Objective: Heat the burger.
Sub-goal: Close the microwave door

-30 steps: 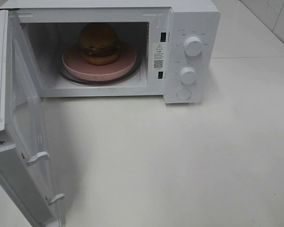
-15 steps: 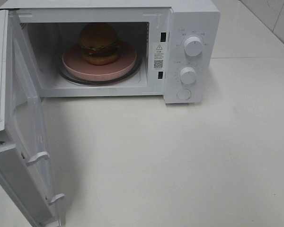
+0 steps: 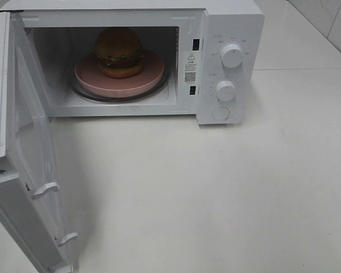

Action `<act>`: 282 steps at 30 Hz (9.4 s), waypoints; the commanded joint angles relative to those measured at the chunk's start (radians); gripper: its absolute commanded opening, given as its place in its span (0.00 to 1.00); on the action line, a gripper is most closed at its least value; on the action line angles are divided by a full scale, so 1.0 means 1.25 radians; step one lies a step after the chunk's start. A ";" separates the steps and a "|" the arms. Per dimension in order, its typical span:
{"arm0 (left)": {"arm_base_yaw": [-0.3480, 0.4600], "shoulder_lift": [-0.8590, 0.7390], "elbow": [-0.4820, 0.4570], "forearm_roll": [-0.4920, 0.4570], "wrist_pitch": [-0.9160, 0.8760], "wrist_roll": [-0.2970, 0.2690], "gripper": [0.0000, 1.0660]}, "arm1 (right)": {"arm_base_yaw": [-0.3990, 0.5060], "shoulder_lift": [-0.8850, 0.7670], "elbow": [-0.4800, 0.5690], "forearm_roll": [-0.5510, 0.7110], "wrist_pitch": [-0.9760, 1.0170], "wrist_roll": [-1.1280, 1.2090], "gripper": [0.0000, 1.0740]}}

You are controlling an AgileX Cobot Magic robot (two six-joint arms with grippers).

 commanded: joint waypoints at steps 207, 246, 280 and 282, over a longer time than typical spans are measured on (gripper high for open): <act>-0.430 1.285 -0.017 0.322 -1.459 -0.306 0.00 | -0.074 -0.158 0.002 0.006 -0.006 -0.008 0.71; -0.579 1.597 -0.446 -0.001 -1.372 -0.153 0.00 | -0.074 -0.158 0.002 0.006 -0.006 -0.008 0.71; -0.622 1.605 -0.592 0.001 -1.033 -0.087 0.14 | -0.074 -0.158 0.002 0.006 -0.006 -0.008 0.71; -0.634 1.593 -0.592 0.004 -0.970 -0.087 0.27 | -0.074 -0.158 0.002 0.006 -0.006 -0.008 0.71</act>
